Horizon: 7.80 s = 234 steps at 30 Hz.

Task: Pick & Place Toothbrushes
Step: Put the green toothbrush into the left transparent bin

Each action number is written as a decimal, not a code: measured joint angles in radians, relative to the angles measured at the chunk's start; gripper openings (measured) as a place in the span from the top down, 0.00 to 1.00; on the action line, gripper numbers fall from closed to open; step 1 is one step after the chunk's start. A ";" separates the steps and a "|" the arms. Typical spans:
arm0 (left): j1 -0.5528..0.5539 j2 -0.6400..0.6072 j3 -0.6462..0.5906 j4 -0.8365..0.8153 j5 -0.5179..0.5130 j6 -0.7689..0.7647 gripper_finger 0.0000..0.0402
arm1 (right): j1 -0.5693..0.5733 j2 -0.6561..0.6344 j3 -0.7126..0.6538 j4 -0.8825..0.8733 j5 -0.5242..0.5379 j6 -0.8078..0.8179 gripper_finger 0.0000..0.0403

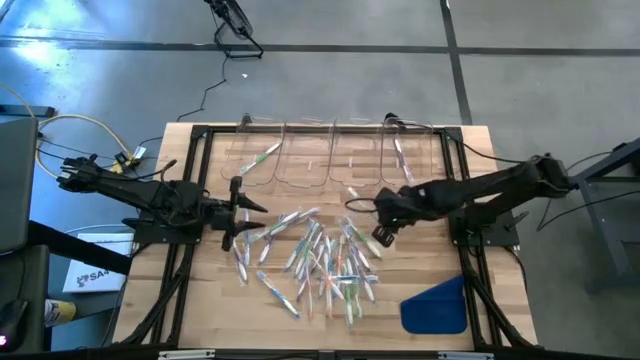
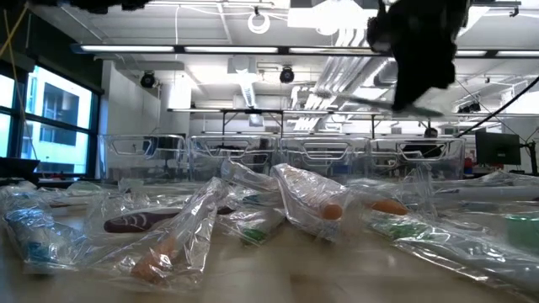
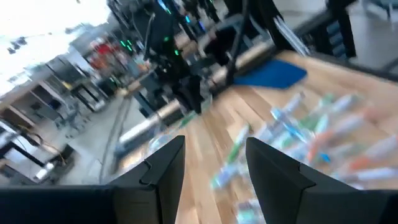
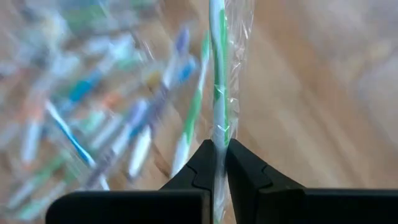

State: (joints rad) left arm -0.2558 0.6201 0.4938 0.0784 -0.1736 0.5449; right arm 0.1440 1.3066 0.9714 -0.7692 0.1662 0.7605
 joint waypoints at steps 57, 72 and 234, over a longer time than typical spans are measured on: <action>0.451 0.691 0.288 0.698 0.531 -0.478 0.59 | -0.009 -0.039 0.002 0.677 0.097 -0.626 0.96; 0.420 0.805 0.431 0.698 0.609 -0.474 0.59 | -0.008 -0.038 0.002 0.659 0.125 -0.608 0.96; 1.066 0.335 0.430 -0.480 0.445 -0.120 0.50 | 0.031 -0.144 0.002 0.182 0.107 -0.314 1.00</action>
State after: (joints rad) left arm 0.8098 0.9552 0.9234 -0.4019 0.2709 0.4254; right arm 0.1745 1.1629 0.9733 -0.5869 0.2733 0.4461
